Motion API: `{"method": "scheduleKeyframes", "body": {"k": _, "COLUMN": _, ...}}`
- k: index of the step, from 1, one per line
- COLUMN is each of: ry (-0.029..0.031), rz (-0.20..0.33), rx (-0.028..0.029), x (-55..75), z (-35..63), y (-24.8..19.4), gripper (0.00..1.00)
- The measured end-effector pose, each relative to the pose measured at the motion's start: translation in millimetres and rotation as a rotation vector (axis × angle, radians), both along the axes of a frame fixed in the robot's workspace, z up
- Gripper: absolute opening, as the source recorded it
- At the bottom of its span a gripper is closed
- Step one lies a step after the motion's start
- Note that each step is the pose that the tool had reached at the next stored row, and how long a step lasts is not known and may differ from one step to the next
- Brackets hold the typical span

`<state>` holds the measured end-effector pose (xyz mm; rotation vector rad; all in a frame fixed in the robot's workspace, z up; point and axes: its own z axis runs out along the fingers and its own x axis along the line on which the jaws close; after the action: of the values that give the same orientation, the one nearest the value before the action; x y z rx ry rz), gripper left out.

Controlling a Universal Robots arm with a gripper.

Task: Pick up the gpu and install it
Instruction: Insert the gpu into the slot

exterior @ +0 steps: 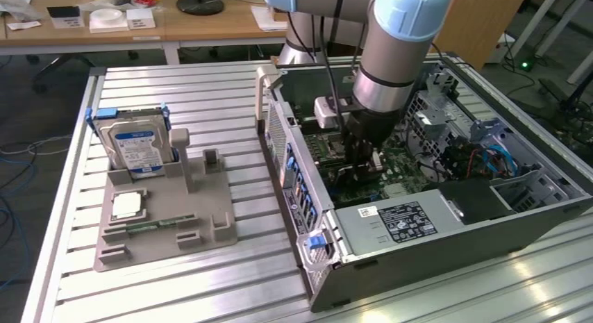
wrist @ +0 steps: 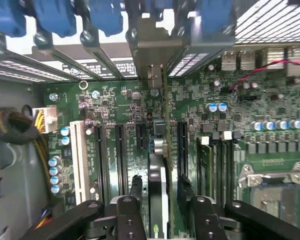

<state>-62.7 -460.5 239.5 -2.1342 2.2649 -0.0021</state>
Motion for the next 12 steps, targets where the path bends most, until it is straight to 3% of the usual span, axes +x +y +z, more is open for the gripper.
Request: {"method": "scheduleKeyframes", "body": {"k": 12, "ry": -0.0067, "rz": 0.000, "rx": -0.0001, "x": 0.0, "z": 41.3, "y": 0.0, "gripper": 0.42}}
